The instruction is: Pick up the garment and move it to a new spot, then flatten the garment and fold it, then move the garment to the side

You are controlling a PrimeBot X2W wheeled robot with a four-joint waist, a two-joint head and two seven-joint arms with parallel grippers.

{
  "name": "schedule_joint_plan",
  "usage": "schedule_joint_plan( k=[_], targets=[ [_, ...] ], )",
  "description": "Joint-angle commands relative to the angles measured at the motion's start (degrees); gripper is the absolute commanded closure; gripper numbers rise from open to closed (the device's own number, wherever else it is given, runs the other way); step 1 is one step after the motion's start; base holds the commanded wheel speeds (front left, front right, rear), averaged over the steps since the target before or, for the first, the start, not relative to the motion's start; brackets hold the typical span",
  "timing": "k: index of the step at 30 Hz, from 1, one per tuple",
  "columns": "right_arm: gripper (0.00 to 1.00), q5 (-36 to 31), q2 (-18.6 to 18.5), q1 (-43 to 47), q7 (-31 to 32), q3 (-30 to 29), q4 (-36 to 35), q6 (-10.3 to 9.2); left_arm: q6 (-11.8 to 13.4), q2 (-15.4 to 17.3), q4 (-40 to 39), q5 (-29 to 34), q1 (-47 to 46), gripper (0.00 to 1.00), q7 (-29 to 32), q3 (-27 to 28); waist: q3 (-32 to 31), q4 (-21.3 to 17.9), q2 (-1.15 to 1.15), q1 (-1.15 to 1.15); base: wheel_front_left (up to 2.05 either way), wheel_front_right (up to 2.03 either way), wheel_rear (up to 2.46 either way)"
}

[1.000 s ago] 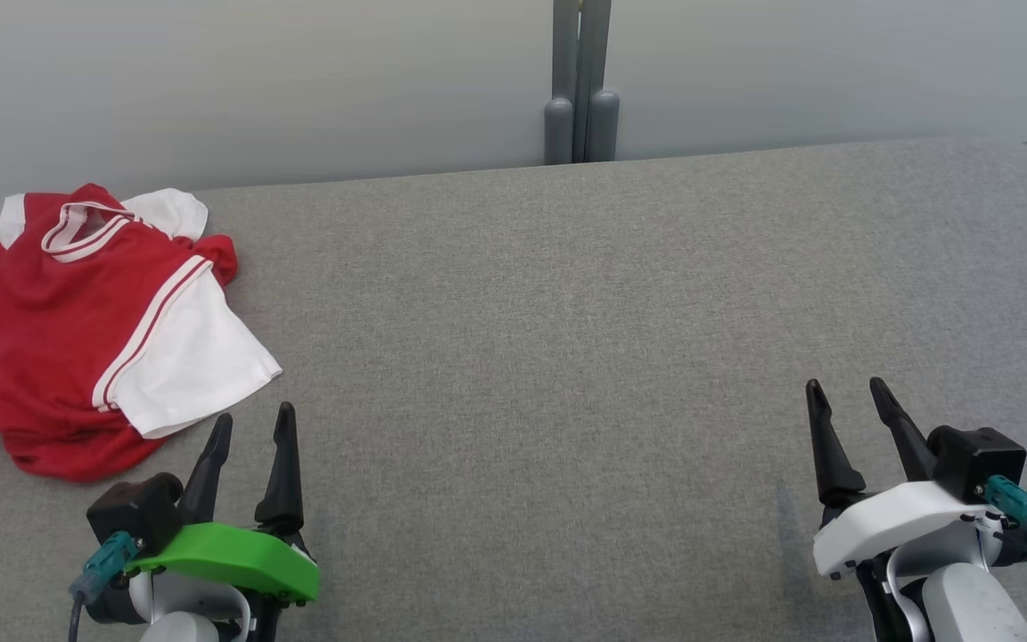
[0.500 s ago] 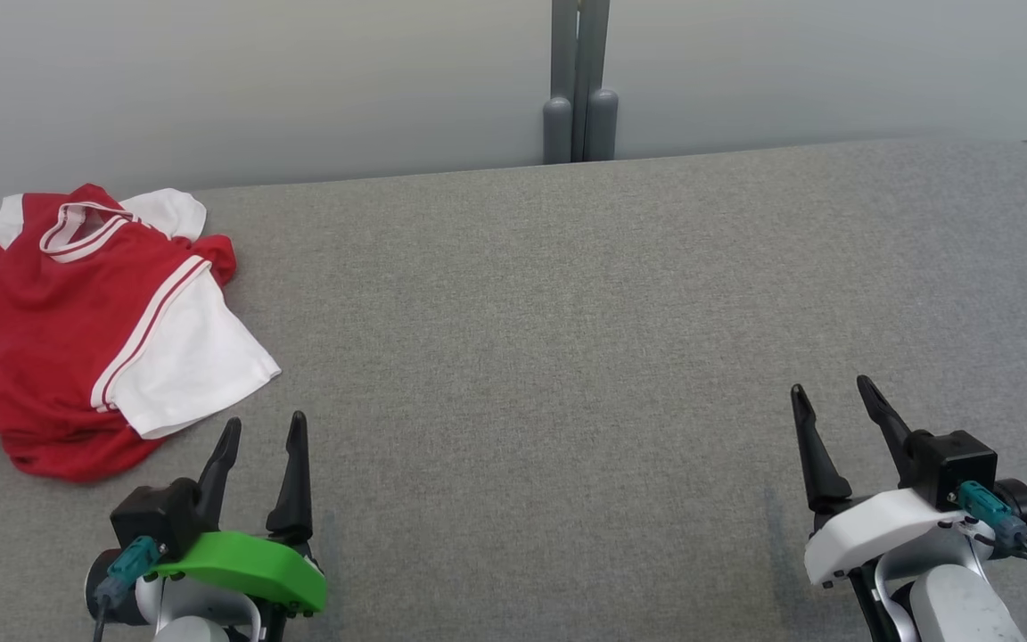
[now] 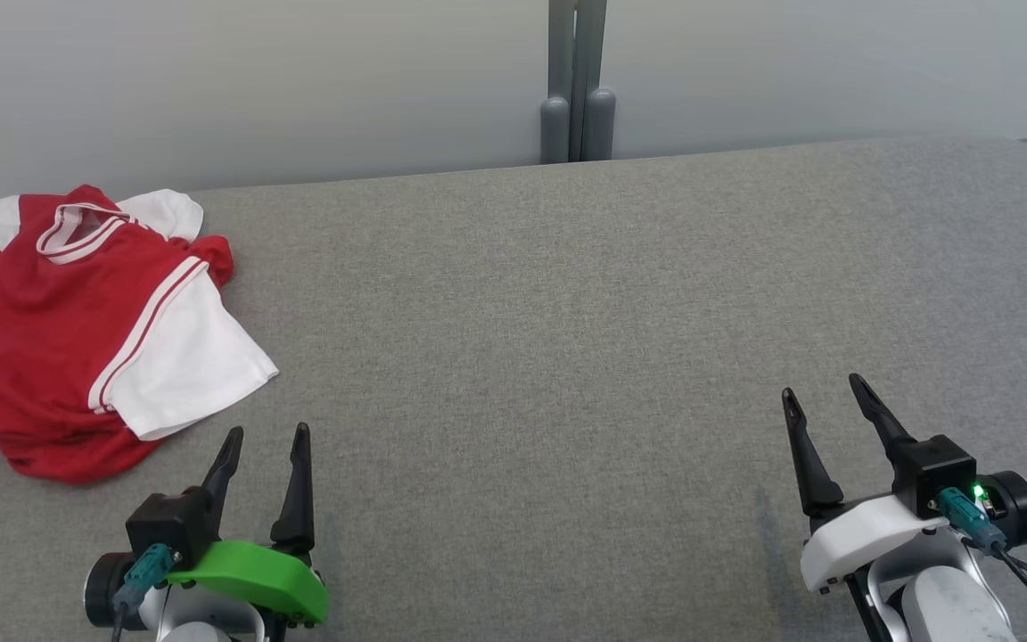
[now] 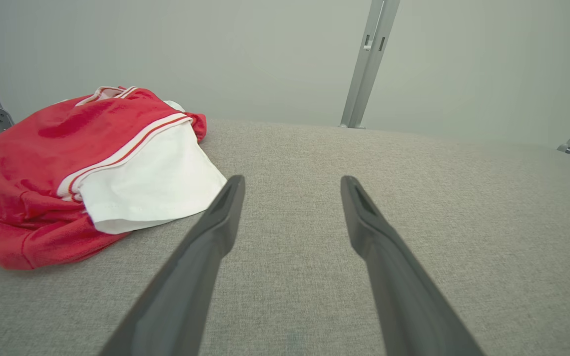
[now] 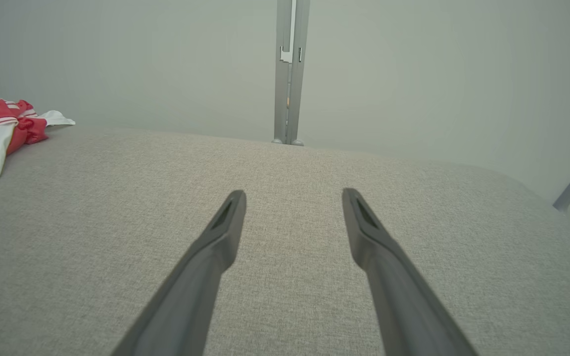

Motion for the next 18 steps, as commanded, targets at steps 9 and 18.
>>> schedule_joint_plan(
  k=[9, 18],
  targets=[
    [0.0, -4.1, -0.2, 0.1, -1.2, 0.4, -0.2, 0.01, -0.2, 0.4, 1.0, 3.5, -1.0, 0.0, -1.3, 0.2, 0.0, -0.2, 0.0, 0.0, 0.0, 0.0, 0.0],
    [0.0, -3.6, 0.0, 0.3, -1.2, 0.2, -0.2, 0.01, -0.2, 0.5, 1.3, 3.3, -1.1, 0.0, -1.3, 0.4, 0.0, -0.4, 0.0, 0.0, 0.0, 0.0, 0.0]
  ],
)
